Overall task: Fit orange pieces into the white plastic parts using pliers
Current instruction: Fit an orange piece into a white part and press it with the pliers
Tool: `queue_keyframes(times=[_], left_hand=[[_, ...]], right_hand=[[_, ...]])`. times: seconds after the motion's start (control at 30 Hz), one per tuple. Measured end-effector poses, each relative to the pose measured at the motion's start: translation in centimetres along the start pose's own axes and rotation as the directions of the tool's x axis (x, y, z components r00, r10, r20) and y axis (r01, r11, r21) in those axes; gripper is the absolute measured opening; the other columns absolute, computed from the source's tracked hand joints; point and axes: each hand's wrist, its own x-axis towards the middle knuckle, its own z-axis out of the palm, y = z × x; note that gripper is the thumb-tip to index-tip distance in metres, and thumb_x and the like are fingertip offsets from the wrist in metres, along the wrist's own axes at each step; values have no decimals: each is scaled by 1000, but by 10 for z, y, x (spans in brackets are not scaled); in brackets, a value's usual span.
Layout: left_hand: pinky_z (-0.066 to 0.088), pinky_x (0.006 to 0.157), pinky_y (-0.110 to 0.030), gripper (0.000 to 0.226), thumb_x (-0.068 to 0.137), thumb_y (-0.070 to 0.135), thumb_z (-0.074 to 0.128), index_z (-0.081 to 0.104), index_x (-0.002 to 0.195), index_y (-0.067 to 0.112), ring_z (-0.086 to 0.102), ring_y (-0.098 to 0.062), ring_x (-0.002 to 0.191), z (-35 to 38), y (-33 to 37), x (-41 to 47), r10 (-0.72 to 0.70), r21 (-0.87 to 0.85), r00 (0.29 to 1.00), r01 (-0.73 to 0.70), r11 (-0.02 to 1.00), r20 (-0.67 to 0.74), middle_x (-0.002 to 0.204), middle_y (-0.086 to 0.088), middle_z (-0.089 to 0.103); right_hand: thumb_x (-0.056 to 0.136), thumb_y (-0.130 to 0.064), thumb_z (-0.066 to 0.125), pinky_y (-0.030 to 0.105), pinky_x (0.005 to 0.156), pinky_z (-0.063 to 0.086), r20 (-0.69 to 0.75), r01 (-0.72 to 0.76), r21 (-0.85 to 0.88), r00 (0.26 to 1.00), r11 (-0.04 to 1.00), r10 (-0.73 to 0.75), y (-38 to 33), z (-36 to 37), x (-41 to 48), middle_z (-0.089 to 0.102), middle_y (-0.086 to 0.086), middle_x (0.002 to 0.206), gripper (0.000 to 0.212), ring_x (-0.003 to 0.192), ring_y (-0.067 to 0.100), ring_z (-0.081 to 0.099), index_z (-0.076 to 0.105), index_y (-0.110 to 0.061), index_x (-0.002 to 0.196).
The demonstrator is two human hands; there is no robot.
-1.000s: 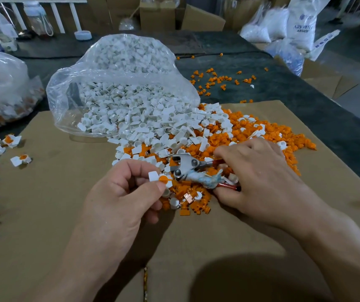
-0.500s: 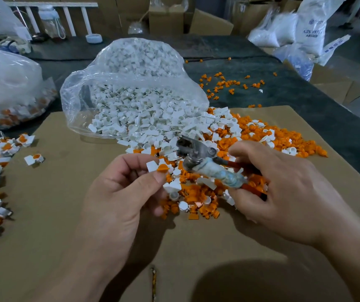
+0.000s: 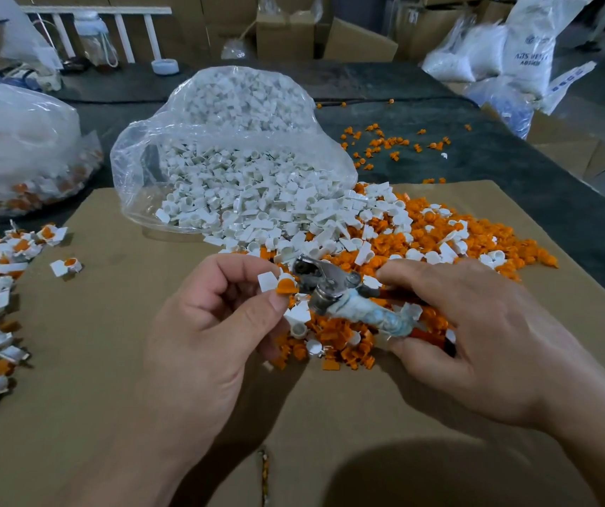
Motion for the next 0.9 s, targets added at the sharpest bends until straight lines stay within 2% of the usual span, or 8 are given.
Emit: queue_keyframes(times=[0.07, 0.17, 0.27, 0.43, 0.57, 0.67, 0.77, 0.9], left_hand=[[42, 41, -13, 21, 72, 11, 74, 75, 81, 30, 56, -8, 48, 0, 0, 1, 2, 16, 1000, -2, 1000, -6, 58, 1, 60], [42, 41, -13, 20, 73, 12, 70, 75, 81, 29, 56, -9, 47, 0, 1, 1, 0, 23, 1000, 1, 1000, -5, 58, 2, 60], [43, 43, -14, 16, 73, 17, 72, 75, 83, 29, 56, -11, 49, -2, 2, 0, -14, 56, 1000, 13, 998, 17, 59, 1, 61], [47, 46, -17, 16, 75, 17, 71, 75, 84, 28, 57, -12, 52, -3, 2, 0, -13, 71, 999, 9, 997, 48, 61, -3, 62], [47, 46, -19, 16, 75, 18, 71, 74, 83, 32, 58, -11, 53, -2, -1, -1, 1, 106, 999, -5, 994, 41, 62, -2, 62], [48, 47, -19, 17, 73, 25, 78, 73, 84, 36, 60, -11, 54, -3, -1, -1, 17, 137, 997, -27, 990, 74, 63, -2, 64], [49, 49, -18, 16, 71, 39, 73, 73, 86, 34, 62, -9, 56, -4, 0, -1, 25, 139, 993, -41, 989, 115, 65, -1, 66], [49, 49, -20, 18, 69, 38, 73, 74, 86, 32, 62, -11, 56, -4, 1, -1, 18, 120, 993, -33, 992, 117, 65, -4, 67]], right_hand=[[80, -48, 46, 18, 70, 41, -16, 14, 0, 1000, 1000, -14, 0, -1, -1, 59, -14, 78, 29, 74, 13, 52, 52, -32, 103], [78, -48, 47, 32, 60, 50, -23, 25, 24, 999, 999, -25, -1, -1, -2, 62, -12, 82, 33, 74, 13, 57, 50, -33, 107], [78, -50, 47, 37, 63, 52, -19, 23, 44, 1000, 999, -22, -1, -1, -3, 64, -12, 89, 36, 80, 14, 60, 47, -36, 112], [78, -49, 48, 38, 65, 55, -35, 31, 21, 999, 999, -30, -1, -1, -5, 66, -12, 97, 45, 86, 13, 63, 45, -34, 120], [78, -48, 48, 33, 64, 54, -15, 21, -5, 1000, 1000, -22, -1, -2, -6, 65, -13, 98, 46, 86, 12, 61, 52, -30, 120], [78, -47, 48, 34, 65, 53, 3, 36, -4, 999, 999, -36, -1, -3, -6, 64, -14, 97, 46, 85, 11, 60, 55, -27, 118], [79, -48, 49, 34, 69, 54, 5, 46, 11, 999, 999, -46, 0, -3, -6, 64, -14, 100, 46, 89, 10, 60, 55, -27, 120], [81, -57, 50, 35, 69, 55, -21, 70, -16, 997, 997, -71, 2, -1, -5, 64, -12, 101, 50, 89, 12, 61, 55, -26, 120]])
